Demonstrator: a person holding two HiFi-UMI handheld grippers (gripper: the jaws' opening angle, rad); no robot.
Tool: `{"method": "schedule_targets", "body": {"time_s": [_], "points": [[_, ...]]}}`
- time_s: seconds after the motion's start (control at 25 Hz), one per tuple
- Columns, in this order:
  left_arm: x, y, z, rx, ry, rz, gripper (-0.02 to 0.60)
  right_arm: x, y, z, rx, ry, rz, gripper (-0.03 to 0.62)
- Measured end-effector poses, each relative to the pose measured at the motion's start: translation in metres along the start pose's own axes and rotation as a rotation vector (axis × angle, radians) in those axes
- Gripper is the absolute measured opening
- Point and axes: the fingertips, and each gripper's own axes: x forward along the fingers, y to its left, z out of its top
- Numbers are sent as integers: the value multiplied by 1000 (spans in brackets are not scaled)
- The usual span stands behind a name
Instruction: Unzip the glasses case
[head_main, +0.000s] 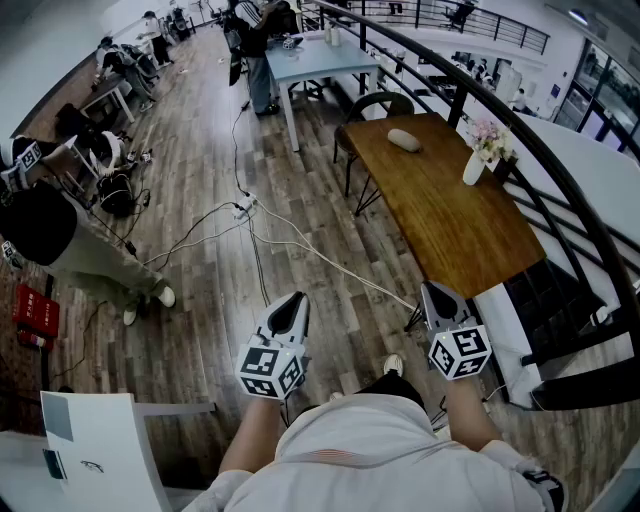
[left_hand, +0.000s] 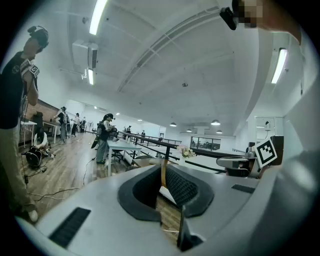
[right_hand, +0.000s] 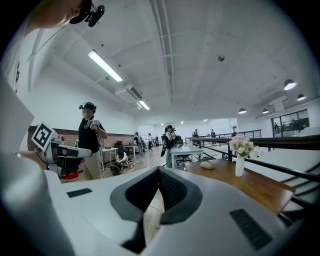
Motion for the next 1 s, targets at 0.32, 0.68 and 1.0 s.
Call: {"method": "schedule_targets", "body": {"time_s": [0.32, 0.68, 1.0], "points": [[2, 3, 1, -5, -1, -6, 35, 4, 4, -2, -4, 10, 5, 52], [-1, 15, 5, -18, -13, 6, 35, 9, 10, 3, -26, 20, 8, 51], [15, 43, 6, -41, -10, 53, 35, 40, 9, 3, -4, 44, 27, 52]]}}
